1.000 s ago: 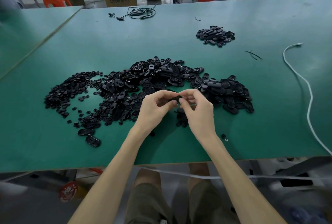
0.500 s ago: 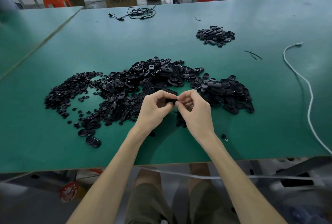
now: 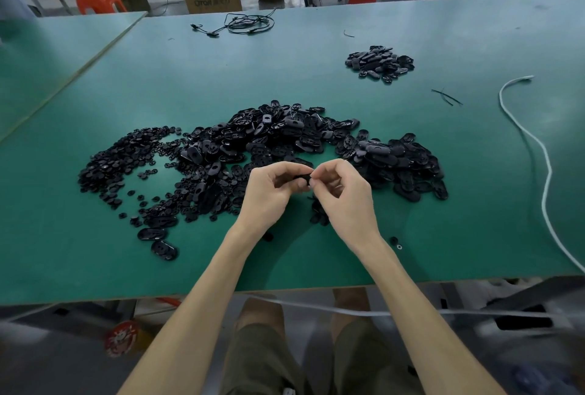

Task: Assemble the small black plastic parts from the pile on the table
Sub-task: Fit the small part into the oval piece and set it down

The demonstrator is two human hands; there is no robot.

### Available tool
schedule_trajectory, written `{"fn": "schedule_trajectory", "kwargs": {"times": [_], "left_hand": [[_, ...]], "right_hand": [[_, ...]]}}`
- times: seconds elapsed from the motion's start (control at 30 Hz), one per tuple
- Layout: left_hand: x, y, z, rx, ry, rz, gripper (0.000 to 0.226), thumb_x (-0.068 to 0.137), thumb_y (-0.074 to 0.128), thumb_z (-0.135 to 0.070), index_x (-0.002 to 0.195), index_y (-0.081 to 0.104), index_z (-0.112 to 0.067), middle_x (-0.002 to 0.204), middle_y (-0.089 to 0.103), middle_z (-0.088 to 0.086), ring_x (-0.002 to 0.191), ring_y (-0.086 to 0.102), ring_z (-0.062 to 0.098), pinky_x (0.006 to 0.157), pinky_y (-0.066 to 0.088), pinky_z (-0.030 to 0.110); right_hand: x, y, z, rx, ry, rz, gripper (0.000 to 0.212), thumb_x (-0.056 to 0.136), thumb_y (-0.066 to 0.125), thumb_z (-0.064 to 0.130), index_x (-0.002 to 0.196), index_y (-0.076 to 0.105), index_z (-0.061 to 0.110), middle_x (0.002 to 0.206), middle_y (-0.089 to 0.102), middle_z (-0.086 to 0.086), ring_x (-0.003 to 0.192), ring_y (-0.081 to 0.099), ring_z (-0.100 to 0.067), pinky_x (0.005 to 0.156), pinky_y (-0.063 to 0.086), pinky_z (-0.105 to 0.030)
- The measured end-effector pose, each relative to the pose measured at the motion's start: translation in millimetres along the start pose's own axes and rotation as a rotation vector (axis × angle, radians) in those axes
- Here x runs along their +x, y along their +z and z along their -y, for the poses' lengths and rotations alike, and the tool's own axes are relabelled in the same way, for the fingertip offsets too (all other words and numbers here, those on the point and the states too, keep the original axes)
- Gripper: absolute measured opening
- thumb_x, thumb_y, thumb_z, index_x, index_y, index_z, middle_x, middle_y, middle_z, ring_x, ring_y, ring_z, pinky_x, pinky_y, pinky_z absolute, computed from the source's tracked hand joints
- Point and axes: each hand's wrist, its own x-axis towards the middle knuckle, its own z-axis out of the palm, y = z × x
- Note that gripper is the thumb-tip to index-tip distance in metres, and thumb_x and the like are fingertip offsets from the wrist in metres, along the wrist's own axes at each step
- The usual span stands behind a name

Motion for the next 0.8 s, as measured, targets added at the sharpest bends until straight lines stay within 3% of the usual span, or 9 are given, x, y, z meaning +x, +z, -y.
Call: {"fn": "schedule_trajectory", "kwargs": {"times": [0.23, 0.53, 0.7, 0.8], "left_hand": [[0.5, 2.4, -1.4, 0.085, 0.009, 0.024, 0.029, 0.090, 0.062, 0.022, 0.098, 0.072, -0.004, 0.095, 0.073, 0.005, 0.089, 0.070, 0.007, 0.083, 0.054, 0.019], [0.0, 4.3, 0.1, 0.094, -0.021, 0.023, 0.042, 0.079, 0.047, 0.034, 0.096, 0.067, 0.001, 0.093, 0.070, 0.012, 0.088, 0.067, 0.011, 0.080, 0.055, 0.021], [-0.6, 3.6, -1.1, 0.106, -0.043, 0.008, 0.045, 0.074, 0.043, 0.033, 0.095, 0.067, 0.001, 0.093, 0.071, 0.017, 0.090, 0.067, 0.029, 0.084, 0.062, 0.036], [-2.0, 3.0, -4.0, 0.105, -0.050, 0.009, 0.047, 0.072, 0.042, 0.033, 0.092, 0.068, 0.000, 0.089, 0.071, 0.016, 0.085, 0.065, 0.024, 0.084, 0.063, 0.040]], "right_hand": [[0.8, -0.1, 1.6, -0.022, -0.026, 0.036, 0.032, 0.091, 0.068, -0.006, 0.085, 0.069, 0.026, 0.094, 0.063, -0.001, 0.074, 0.063, -0.007, 0.069, 0.048, -0.014], [1.1, 0.5, 1.1, -0.016, -0.049, 0.060, 0.037, 0.089, 0.070, -0.005, 0.082, 0.069, 0.031, 0.092, 0.063, 0.002, 0.074, 0.064, -0.007, 0.069, 0.050, -0.017], [0.6, 0.5, 0.6, -0.023, -0.072, 0.073, 0.039, 0.089, 0.071, -0.003, 0.079, 0.073, 0.034, 0.086, 0.060, 0.006, 0.069, 0.058, -0.007, 0.065, 0.047, -0.016], [0.4, -0.7, 0.0, -0.022, -0.076, 0.071, 0.036, 0.088, 0.072, -0.003, 0.079, 0.075, 0.032, 0.084, 0.060, 0.010, 0.069, 0.058, -0.006, 0.065, 0.045, -0.015]]}}
